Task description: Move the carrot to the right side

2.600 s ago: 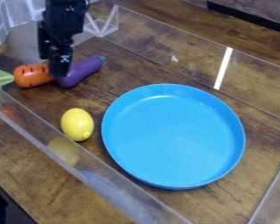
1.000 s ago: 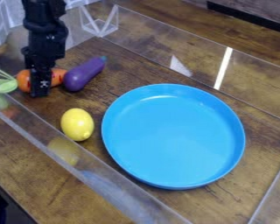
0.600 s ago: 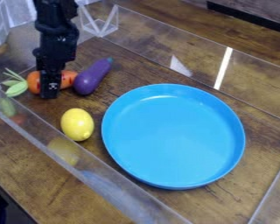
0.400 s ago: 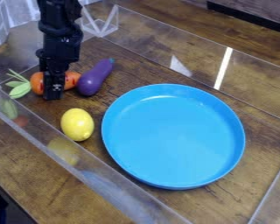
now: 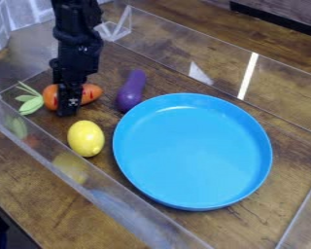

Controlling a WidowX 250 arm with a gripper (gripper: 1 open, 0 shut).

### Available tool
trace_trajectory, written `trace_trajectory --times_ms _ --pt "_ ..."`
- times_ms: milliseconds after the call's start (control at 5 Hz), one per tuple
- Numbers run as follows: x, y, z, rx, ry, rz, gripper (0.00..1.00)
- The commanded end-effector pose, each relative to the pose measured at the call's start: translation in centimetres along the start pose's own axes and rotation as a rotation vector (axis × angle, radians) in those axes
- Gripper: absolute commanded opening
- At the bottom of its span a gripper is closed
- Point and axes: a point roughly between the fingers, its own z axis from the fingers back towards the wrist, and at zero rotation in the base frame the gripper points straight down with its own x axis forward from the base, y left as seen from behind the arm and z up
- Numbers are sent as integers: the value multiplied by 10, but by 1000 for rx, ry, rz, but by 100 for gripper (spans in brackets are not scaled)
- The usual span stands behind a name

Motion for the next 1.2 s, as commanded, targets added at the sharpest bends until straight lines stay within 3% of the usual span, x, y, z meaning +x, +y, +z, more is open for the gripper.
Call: trace_trajectory --times_ms 0,400,600,1000 --pt "12 5 12 35 -28 -2 0" --pt "20 -4 24 48 -28 126 0" --pt "26 -5 46 67 -44 90 0" --pt "41 -17 109 126 -92 15 0"
